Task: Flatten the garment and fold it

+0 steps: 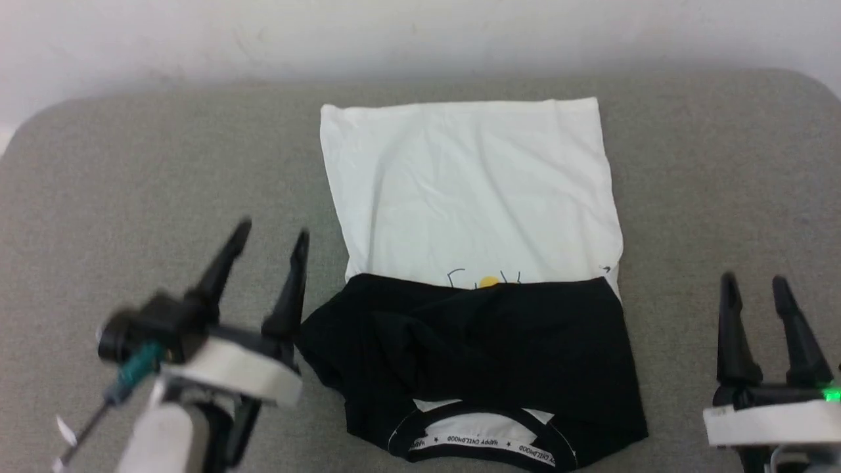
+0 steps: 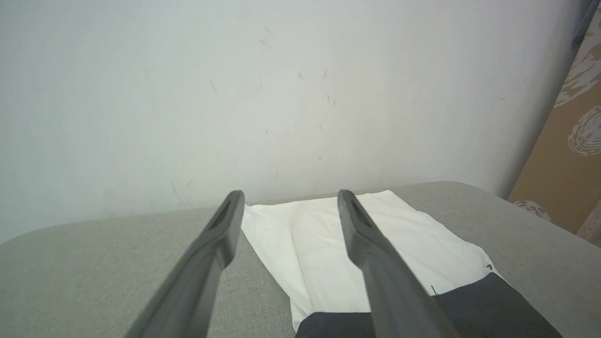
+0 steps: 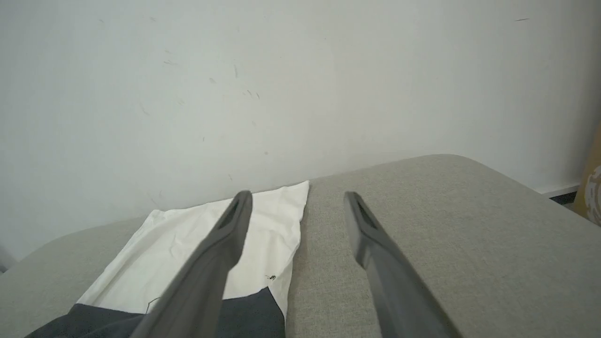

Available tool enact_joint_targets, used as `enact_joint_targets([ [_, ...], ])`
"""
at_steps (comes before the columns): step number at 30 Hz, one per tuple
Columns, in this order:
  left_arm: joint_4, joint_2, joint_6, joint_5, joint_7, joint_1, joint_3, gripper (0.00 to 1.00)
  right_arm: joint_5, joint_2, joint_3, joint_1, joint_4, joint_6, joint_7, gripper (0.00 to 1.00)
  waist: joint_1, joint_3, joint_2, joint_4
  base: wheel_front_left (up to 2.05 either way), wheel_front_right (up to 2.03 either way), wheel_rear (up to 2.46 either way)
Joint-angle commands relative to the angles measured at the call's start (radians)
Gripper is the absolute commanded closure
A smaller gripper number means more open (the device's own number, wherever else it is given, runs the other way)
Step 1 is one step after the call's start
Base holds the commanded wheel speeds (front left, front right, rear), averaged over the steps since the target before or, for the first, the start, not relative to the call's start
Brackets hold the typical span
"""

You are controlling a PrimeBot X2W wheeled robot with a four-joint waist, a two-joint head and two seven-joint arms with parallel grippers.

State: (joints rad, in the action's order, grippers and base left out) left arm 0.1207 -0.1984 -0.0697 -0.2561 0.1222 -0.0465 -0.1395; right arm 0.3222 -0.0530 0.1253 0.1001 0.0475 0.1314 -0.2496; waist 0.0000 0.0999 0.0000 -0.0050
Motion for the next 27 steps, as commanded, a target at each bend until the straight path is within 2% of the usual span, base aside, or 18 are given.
enact_joint_targets([
  [1,0.020,-0.033,-0.020,-0.012,-0.059,-0.114,-0.004,0.00,-0.015,0.003,0.003,-0.045,0.031,-0.001,0.003,0.00,0.0000,0.091,0.0000,0.007,0.00,0.00,0.00],
  [3,0.023,-0.043,-0.026,-0.025,-0.094,-0.164,-0.004,0.00,-0.023,0.003,0.004,-0.058,0.042,-0.001,0.008,0.00,0.0000,0.110,0.0000,0.009,0.00,0.00,0.00],
  [8,0.014,-0.106,-0.048,-0.110,-0.285,-0.448,-0.004,0.00,-0.032,0.003,0.002,-0.109,0.095,-0.001,0.025,0.00,0.0000,0.233,0.0000,0.007,0.00,0.00,0.00],
  [14,-0.133,-0.197,-0.057,-0.182,-0.524,-0.779,-0.033,0.00,-0.029,0.003,-0.016,-0.155,0.110,-0.001,0.026,0.00,0.0000,0.359,0.0000,-0.029,0.00,0.00,0.00],
  [18,-0.250,-0.219,-0.058,-0.212,-0.655,-0.941,-0.053,0.00,-0.026,0.003,-0.021,-0.175,0.108,-0.001,0.019,0.00,0.0000,0.422,0.0000,-0.058,0.00,0.00,0.00],
  [23,-0.351,-0.196,-0.043,-0.284,-0.781,-1.079,-0.039,0.00,-0.018,0.003,-0.034,-0.200,0.107,-0.001,0.009,0.00,0.0000,0.493,0.0000,-0.097,0.00,0.00,0.00],
  [27,-0.397,-0.222,-0.045,-0.269,-0.875,-1.147,-0.079,0.00,-0.011,0.003,-0.044,-0.212,0.107,-0.001,0.003,0.00,0.0000,0.541,0.0000,-0.120,0.00,0.00,0.00],
])
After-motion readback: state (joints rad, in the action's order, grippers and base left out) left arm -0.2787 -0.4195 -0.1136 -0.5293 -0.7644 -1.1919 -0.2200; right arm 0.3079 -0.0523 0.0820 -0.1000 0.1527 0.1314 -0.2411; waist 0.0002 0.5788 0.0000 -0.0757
